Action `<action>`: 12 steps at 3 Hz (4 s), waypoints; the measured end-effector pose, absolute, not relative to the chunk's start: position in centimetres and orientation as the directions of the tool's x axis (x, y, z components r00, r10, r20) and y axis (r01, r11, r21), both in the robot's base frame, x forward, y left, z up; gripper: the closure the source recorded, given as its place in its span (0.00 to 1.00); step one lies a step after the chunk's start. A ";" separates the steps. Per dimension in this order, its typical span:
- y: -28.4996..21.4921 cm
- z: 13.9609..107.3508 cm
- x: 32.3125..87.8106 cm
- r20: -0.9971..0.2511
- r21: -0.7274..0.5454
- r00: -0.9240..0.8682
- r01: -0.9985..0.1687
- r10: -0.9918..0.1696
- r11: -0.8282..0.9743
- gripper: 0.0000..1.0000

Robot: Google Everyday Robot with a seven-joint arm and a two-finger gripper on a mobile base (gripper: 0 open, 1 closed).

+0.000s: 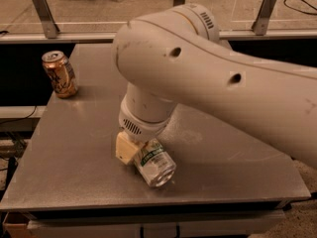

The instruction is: Place 7up can upright

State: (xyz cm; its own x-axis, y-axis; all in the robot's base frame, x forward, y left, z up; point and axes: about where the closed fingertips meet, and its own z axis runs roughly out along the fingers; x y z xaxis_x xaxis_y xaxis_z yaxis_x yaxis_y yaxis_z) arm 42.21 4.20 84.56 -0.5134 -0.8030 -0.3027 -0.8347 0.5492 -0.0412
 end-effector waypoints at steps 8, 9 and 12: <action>-1.3 96.6 47.8 -0.954 -0.233 0.250 -0.966 -0.168 -0.114 1.00; -1.2 95.8 47.2 -0.938 -0.337 0.346 -0.930 -0.038 -0.144 1.00; -1.7 92.4 46.0 -0.955 -0.297 0.290 -0.937 0.066 -0.181 0.36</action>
Offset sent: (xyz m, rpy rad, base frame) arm 0.0835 0.0107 0.1320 0.3233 -0.2259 0.4434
